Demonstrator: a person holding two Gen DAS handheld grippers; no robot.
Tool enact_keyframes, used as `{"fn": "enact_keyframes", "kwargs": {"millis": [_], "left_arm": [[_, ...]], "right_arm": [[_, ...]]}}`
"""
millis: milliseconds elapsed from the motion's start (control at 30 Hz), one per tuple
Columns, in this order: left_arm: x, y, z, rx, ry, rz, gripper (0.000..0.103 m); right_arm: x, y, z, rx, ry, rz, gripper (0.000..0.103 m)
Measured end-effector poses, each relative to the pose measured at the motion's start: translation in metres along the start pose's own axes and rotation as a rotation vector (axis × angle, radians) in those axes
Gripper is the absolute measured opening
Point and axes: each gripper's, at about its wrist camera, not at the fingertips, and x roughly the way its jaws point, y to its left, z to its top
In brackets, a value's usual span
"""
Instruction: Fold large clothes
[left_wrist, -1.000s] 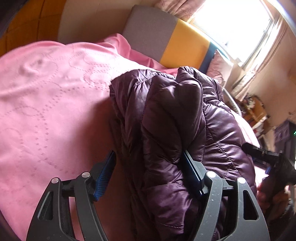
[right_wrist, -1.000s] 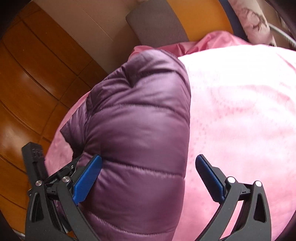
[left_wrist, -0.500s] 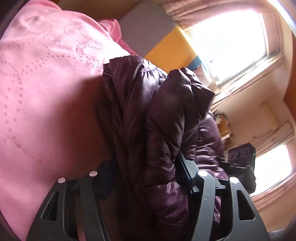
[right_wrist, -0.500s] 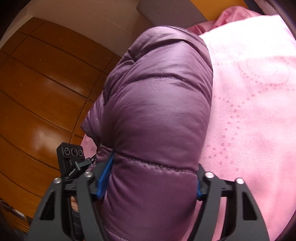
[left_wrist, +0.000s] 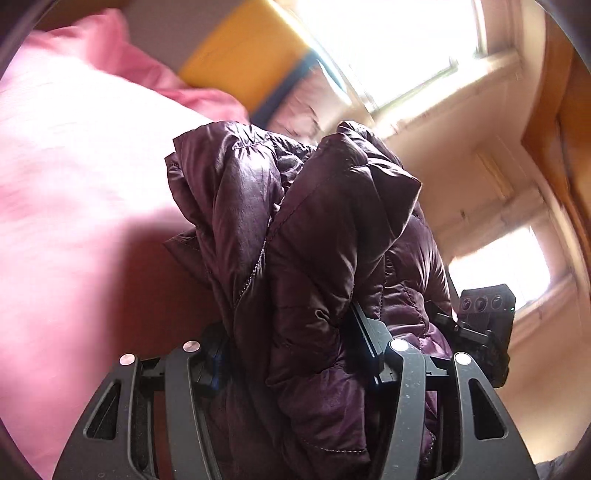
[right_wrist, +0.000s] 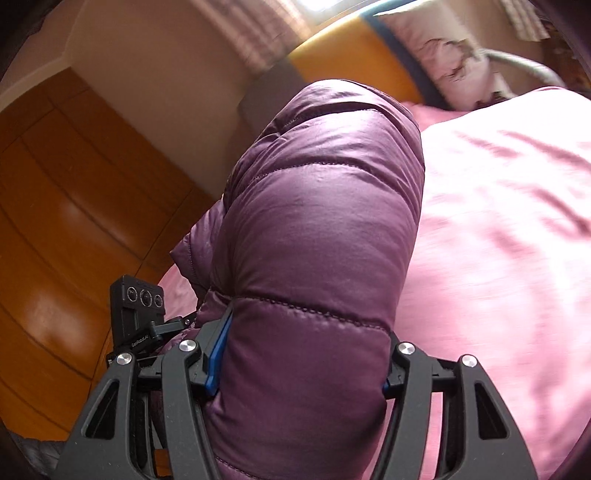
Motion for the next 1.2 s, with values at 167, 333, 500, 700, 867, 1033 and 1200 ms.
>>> {"fn": "enact_keyframes", "kwargs": {"millis": [167, 333, 500, 700, 867, 1033, 1200], "left_arm": [[0.084, -0.046, 0.014, 0.108, 0.142, 0.089, 0.052], [0.127, -0.065, -0.001, 0.243, 0.201, 0.264, 0.059], [0.108, -0.064, -0.007, 0.26, 0.149, 0.311, 0.059], [0.099, -0.069, -0.001, 0.269, 0.089, 0.346, 0.059], [0.103, -0.064, -0.006, 0.258, 0.097, 0.366, 0.061], [0.103, -0.044, -0.007, 0.209, 0.105, 0.365, 0.065], [0.108, -0.028, -0.002, 0.181, 0.105, 0.376, 0.068]], "right_arm": [[-0.036, -0.052, -0.008, 0.04, -0.024, -0.179, 0.059], [-0.049, -0.083, -0.037, 0.128, -0.009, -0.212, 0.073], [-0.062, -0.056, -0.001, 0.038, -0.078, -0.415, 0.093], [-0.041, 0.003, 0.036, -0.066, -0.154, -0.457, 0.091], [0.055, 0.001, 0.077, -0.109, -0.04, -0.539, 0.091], [0.117, -0.013, 0.067, -0.149, 0.05, -0.651, 0.093], [0.142, -0.03, 0.054, -0.173, 0.069, -0.715, 0.095]]}}
